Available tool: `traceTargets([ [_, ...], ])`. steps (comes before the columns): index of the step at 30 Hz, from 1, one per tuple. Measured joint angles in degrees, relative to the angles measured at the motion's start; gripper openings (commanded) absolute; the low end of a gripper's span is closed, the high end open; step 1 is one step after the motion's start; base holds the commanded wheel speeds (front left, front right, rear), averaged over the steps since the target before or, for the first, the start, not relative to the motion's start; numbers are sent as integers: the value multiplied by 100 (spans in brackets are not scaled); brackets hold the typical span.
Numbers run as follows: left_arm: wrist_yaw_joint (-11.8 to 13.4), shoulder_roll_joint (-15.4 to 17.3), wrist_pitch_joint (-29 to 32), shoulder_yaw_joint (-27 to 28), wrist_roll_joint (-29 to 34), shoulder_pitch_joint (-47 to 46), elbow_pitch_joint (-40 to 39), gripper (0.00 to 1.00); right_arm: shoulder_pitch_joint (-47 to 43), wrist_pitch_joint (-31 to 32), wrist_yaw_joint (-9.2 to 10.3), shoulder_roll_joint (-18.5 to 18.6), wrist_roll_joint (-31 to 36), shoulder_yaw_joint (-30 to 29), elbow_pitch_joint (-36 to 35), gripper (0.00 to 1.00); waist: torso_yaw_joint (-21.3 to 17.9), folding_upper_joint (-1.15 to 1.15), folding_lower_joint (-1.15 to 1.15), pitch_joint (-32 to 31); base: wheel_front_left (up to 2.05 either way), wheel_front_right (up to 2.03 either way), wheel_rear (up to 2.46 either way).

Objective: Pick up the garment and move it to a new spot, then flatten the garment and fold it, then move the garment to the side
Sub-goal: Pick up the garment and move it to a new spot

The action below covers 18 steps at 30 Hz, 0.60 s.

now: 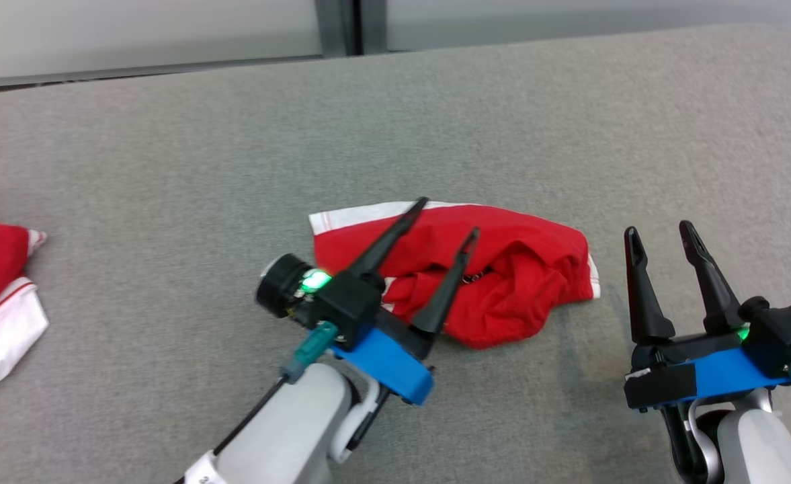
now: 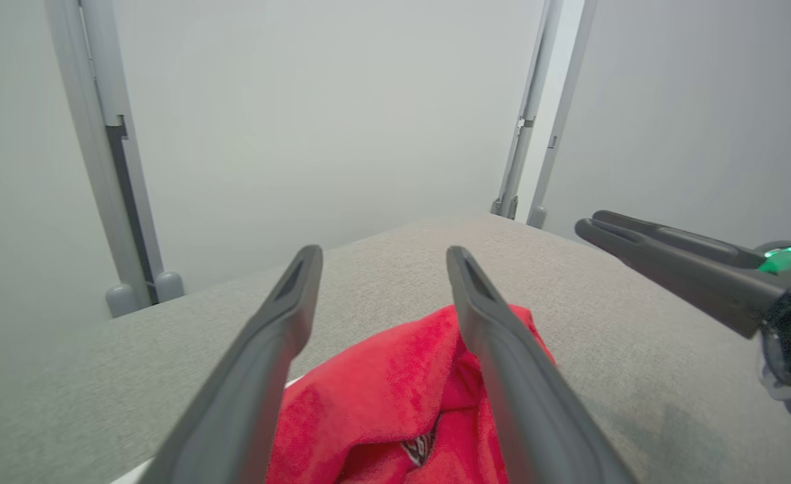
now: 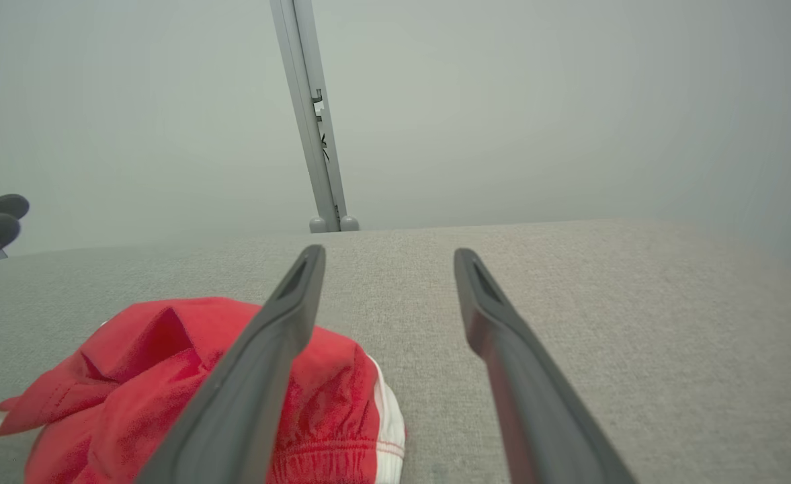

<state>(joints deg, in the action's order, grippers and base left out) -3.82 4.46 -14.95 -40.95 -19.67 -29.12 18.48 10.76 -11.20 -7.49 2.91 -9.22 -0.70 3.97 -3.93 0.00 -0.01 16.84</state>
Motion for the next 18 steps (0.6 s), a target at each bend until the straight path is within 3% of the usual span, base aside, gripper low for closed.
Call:
traceTargets([
  [9, 525, 505, -4, 1267, -255, 573, -378, 100, -241, 247, 0, -2, 111, -76, -175, 100, 521, 0, 1, -377, 0, 0, 0],
  [18, 600, 1059, -5, 2461, -471, 1251, -372, 100, -459, 458, 0, 4, 130, -75, -314, 100, 839, 0, 1, -702, 0, 0, 0],
])
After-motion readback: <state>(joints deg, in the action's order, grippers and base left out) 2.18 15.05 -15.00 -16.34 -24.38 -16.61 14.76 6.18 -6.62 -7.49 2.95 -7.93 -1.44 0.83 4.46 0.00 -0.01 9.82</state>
